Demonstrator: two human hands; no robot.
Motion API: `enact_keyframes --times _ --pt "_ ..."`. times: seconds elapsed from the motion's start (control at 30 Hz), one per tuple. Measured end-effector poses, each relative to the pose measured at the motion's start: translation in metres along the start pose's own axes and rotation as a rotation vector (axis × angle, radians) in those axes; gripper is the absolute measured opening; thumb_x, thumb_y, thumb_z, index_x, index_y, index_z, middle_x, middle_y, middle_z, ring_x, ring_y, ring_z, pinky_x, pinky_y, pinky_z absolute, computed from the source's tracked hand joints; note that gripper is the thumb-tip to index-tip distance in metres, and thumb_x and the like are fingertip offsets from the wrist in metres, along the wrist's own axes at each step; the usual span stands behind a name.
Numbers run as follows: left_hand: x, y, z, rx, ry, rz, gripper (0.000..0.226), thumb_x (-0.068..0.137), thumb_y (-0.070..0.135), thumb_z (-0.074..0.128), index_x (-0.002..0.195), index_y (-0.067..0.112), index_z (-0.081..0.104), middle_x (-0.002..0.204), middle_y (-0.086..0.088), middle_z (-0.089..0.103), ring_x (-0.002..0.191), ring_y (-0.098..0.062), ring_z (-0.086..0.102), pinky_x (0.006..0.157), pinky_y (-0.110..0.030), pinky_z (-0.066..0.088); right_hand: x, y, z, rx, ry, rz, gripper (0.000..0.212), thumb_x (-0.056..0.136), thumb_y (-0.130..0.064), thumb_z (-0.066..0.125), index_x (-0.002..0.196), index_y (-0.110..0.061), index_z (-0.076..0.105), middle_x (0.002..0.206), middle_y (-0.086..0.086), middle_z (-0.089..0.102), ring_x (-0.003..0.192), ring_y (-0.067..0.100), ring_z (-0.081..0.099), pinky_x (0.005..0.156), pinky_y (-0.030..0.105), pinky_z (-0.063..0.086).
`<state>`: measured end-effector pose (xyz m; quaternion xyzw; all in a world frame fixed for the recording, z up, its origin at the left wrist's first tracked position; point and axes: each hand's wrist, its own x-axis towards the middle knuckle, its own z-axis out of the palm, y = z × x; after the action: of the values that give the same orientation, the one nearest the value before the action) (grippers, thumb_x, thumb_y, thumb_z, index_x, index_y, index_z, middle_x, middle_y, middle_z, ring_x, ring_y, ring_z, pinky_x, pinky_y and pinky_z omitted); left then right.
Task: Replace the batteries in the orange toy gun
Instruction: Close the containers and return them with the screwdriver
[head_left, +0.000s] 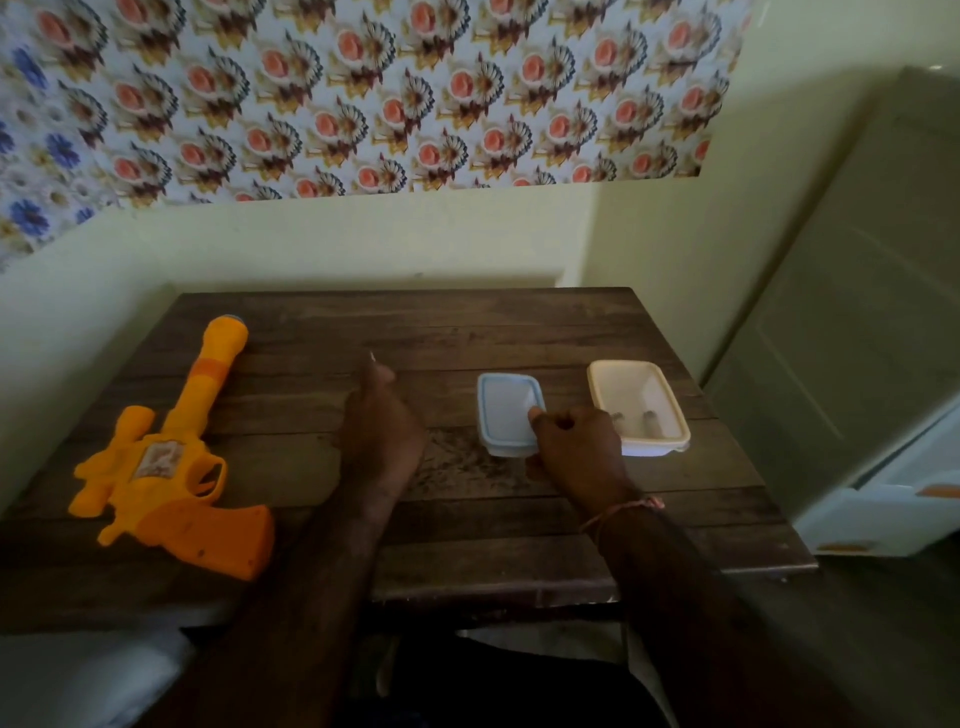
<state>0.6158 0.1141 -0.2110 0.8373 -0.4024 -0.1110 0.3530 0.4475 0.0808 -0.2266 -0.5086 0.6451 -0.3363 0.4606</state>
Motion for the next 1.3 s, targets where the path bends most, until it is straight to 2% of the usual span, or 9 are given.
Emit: enact_keyframes --times 0.17,0.33,0.47,0.6,0.7,0.8,1.03,1.2,1.3 --pt "0.001 0.01 0.014 -0.374 -0.131 -0.123 0.034 0.095 0.004 0.043 0.106 0.026 0.067 0.123 -0.011 0.065 0.107 -0.034 0.062 0.085 -0.04 0.051 0.006 -0.002 0.006 0.017 -0.1 0.045 0.025 0.089 -0.035 0.063 0.1 -0.013 0.066 0.095 0.005 0.07 0.084 0.018 0.069 0.073 0.034 0.059" --pt "-0.006 0.032 0.016 -0.467 -0.325 -0.262 0.052 0.097 0.053 0.049 0.132 0.015 0.058 0.127 -0.008 0.058 0.104 -0.024 0.056 0.083 -0.03 0.039 0.004 -0.006 0.011 0.131 -0.144 0.04 0.016 0.09 -0.029 0.062 0.085 -0.014 0.064 0.08 0.008 0.07 0.072 0.023 0.072 0.074 0.043 0.06" --pt "-0.005 0.038 0.02 -0.591 -0.416 -0.425 0.054 0.094 0.05 0.055 0.136 0.016 0.052 0.098 -0.002 0.053 0.079 -0.016 0.049 0.072 -0.033 0.045 -0.001 -0.011 0.01 0.192 -0.204 0.036 0.017 0.091 -0.035 0.059 0.087 -0.019 0.062 0.09 0.007 0.068 0.08 0.021 0.071 0.069 0.039 0.061" --pt "-0.002 0.036 0.017 -0.644 -0.412 -0.47 0.048 0.096 0.048 0.054 0.132 0.016 0.052 0.087 -0.001 0.049 0.08 -0.019 0.051 0.069 -0.033 0.046 0.009 0.001 -0.032 -0.299 0.309 -0.25 0.031 0.089 -0.047 0.057 0.097 -0.019 0.067 0.089 0.0 0.069 0.082 0.018 0.065 0.078 0.04 0.056" --pt "-0.003 0.032 0.017 -0.621 -0.422 -0.484 0.05 0.097 0.049 0.052 0.134 0.016 0.049 0.089 -0.004 0.049 0.081 -0.02 0.051 0.069 -0.032 0.045 0.03 0.022 -0.081 -0.479 0.569 -0.182 0.051 0.081 -0.052 0.056 0.105 -0.008 0.064 0.104 0.016 0.065 0.095 0.034 0.061 0.084 0.04 0.051" --pt "-0.008 0.03 0.017 -0.606 -0.428 -0.487 0.052 0.096 0.052 0.051 0.133 0.016 0.05 0.091 -0.006 0.051 0.081 -0.021 0.053 0.066 -0.031 0.044 0.048 0.033 -0.1 -0.5 0.456 0.03 0.068 0.076 -0.061 0.052 0.103 0.001 0.066 0.105 0.025 0.065 0.095 0.039 0.062 0.082 0.04 0.05" --pt "-0.028 0.032 0.006 -0.659 -0.416 -0.486 0.049 0.095 0.053 0.052 0.127 0.015 0.054 0.09 -0.005 0.053 0.081 -0.021 0.053 0.06 -0.031 0.039 0.019 0.022 -0.084 -0.17 0.206 0.068 0.038 0.1 -0.03 0.042 0.132 -0.012 0.052 0.124 0.014 0.062 0.114 0.029 0.058 0.091 0.031 0.042" --pt "-0.051 0.02 -0.018 -0.715 -0.413 -0.509 0.049 0.093 0.054 0.055 0.121 0.014 0.058 0.096 -0.008 0.06 0.084 -0.024 0.058 0.063 -0.031 0.044 -0.038 -0.002 -0.063 0.361 0.146 0.099 0.014 0.092 -0.018 0.057 0.08 -0.012 0.061 0.088 0.012 0.063 0.076 0.025 0.06 0.061 0.038 0.053" --pt "-0.067 0.009 -0.038 -0.761 -0.405 -0.508 0.05 0.093 0.054 0.055 0.123 0.014 0.059 0.098 -0.008 0.061 0.086 -0.024 0.06 0.063 -0.031 0.045 -0.067 -0.012 -0.052 0.432 0.092 0.111 0.017 0.093 -0.022 0.057 0.077 -0.02 0.055 0.086 0.006 0.059 0.082 0.023 0.058 0.06 0.034 0.049"
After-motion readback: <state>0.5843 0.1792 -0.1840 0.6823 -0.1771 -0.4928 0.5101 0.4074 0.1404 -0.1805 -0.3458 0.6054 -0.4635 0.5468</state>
